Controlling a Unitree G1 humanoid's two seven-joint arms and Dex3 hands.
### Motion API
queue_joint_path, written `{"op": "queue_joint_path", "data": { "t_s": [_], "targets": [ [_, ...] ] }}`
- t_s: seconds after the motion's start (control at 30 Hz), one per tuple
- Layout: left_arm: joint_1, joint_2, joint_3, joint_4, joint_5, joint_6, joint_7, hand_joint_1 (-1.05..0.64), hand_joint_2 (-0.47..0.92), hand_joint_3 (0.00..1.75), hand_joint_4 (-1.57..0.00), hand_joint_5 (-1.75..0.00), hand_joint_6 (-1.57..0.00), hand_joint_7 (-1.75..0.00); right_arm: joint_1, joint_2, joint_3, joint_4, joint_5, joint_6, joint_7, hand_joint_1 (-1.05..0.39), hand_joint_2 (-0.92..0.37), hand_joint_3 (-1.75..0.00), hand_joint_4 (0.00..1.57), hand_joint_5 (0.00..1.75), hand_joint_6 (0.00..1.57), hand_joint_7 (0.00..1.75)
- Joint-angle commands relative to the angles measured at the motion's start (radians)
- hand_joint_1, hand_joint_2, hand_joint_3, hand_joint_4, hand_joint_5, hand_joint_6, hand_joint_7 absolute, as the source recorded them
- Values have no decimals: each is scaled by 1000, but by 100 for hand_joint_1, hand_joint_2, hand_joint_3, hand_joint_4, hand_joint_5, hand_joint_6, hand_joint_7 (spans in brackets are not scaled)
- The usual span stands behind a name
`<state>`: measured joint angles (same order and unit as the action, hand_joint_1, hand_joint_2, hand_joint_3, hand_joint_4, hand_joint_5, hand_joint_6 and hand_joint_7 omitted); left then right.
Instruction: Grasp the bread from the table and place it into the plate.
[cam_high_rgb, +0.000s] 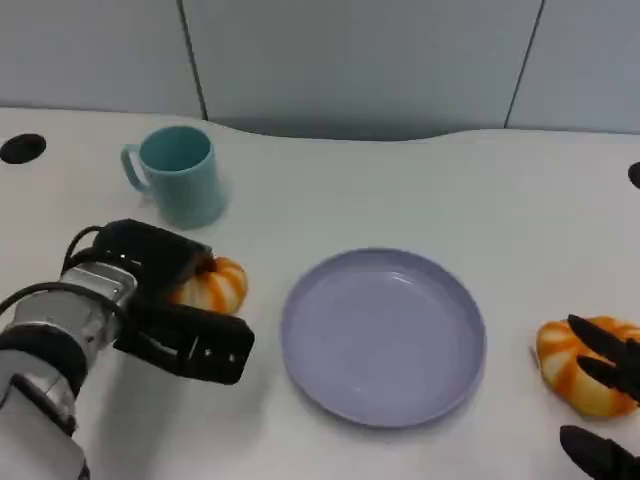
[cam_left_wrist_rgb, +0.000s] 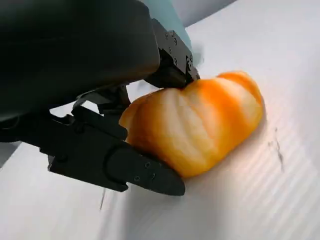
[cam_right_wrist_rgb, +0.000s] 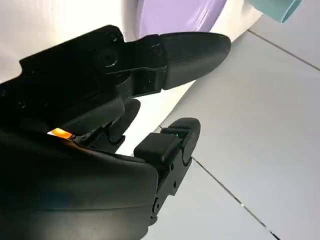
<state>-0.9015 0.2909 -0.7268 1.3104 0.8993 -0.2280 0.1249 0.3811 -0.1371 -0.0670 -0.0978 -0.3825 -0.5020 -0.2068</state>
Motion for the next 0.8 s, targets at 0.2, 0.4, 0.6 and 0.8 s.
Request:
{"op": "queue_joint_path", "data": {
  "t_s": [0.2, 0.4, 0.6, 0.8],
  "targets": [
    [48, 28, 183, -14, -209, -97, -32, -24, 92, 27, -56, -175, -44, -173, -2, -8, -17, -2, 5, 3, -11, -36, -92, -34, 82, 1, 60, 0],
    [78, 87, 240, -75, -269, -228, -26, -18, 89, 17, -59, -175, -43, -175, -3, 3, -13, -1, 16, 3, -11, -36, -92, -33, 84, 2, 61, 1],
    [117, 161, 297, -184, -316, -441, 3, -16, 85, 15, -68, -175, -48, -175, -9, -1, -12, 3, -12, 7, -21, -35, -92, -33, 80, 0, 61, 0],
    [116, 180, 323, -254, -337, -569, -25, -14, 87, 14, -72, -175, -50, -175, -12, -3, -11, 8, -20, 8, -25, -35, -92, -33, 81, 1, 60, 0]
  ]
}}
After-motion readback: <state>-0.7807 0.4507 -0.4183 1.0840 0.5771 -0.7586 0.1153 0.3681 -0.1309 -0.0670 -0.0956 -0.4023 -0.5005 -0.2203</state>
